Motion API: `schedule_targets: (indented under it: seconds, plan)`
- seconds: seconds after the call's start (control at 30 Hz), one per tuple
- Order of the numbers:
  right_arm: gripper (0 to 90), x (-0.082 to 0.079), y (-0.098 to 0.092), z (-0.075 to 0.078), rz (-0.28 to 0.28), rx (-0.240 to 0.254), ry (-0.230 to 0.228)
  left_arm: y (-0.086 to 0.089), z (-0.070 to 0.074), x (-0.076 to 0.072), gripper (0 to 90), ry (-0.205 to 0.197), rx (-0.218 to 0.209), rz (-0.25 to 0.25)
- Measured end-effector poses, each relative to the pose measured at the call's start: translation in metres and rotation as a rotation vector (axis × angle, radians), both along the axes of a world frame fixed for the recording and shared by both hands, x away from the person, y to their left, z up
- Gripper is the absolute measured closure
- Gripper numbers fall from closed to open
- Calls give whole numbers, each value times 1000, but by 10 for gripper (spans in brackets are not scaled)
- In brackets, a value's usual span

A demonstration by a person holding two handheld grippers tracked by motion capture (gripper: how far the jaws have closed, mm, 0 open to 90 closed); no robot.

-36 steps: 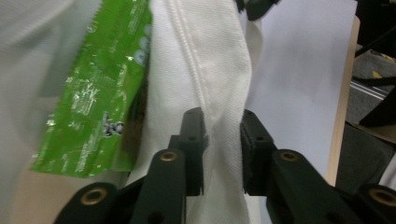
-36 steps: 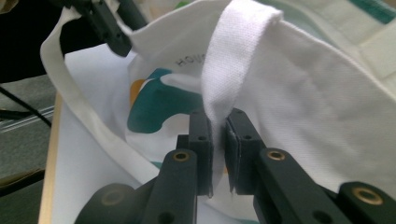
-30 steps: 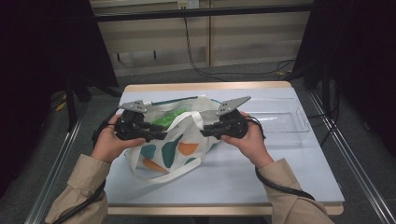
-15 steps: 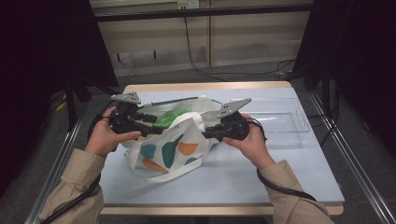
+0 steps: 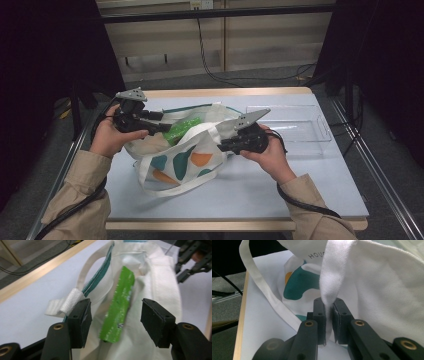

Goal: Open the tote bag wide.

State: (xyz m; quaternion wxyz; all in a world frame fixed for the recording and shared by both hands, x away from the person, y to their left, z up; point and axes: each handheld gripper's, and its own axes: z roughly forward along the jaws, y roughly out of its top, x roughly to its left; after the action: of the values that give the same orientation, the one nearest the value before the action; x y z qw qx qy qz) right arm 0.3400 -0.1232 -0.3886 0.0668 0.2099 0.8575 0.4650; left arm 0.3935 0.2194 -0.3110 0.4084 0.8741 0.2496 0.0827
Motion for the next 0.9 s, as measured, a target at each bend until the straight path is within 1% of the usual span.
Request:
schedule_targets:
  seconds: [0.07, 0.1, 0.17, 0.27, 0.33, 0.37, 0.4, 0.47, 0.57, 0.6, 0.63, 0.7, 0.73, 0.77, 0.8, 0.83, 0.87, 0.9]
  plan:
    - [816, -2, -1, -1, 2, 5, 1, 1, 0, 3, 458, -16, 8, 20]
    - [816, -3, -2, -2, 4, 4, 3, 1, 0, 5, 460, -17, 10, 33]
    - [816, -5, -3, -4, 5, 6, 2, 2, -1, 8, 461, -9, 3, 41]
    - [816, -6, -6, -5, 5, 6, 6, 2, -2, 10, 461, -16, 21, 40]
    - [817, -8, -6, -5, 10, 5, 8, 3, -4, 11, 462, -11, 27, 45]
    - [817, -9, -7, -5, 13, 2, 8, 4, -4, 13, 470, -14, 38, 51]
    - [816, -10, -7, -6, 14, 1, 9, 5, -5, 14, 482, -13, 35, 62]
    - [817, -12, -8, -6, 19, 1, 6, 7, -6, 16, 525, -16, 40, 81]
    - [816, -15, -10, -6, 23, 1, 5, 9, -7, 19, 588, -16, 58, 93]
    - [816, -16, -10, -7, 26, -1, 4, 9, -7, 19, 611, -15, 70, 99]
    - [816, -17, -10, -7, 26, -4, 4, 9, -8, 20, 648, -4, 69, 97]
    - [816, -18, -10, -8, 33, -4, 5, 11, -9, 21, 691, -1, 79, 104]
    - [816, -20, -10, -8, 32, -4, 8, 11, -10, 22, 720, 10, 77, 110]
    - [816, -20, -11, -9, 37, -5, 2, 12, -11, 23, 753, 13, 81, 112]
    - [816, -22, -11, -9, 39, -3, 5, 13, -11, 25, 767, 20, 80, 116]
    - [816, -22, -12, -10, 38, -3, 5, 14, -12, 26, 787, 19, 91, 122]
    - [816, -23, -13, -11, 40, -3, 4, 14, -13, 26, 793, 22, 97, 144]
    - [817, -24, -13, -11, 39, -2, 7, 15, -14, 28, 796, 27, 103, 142]
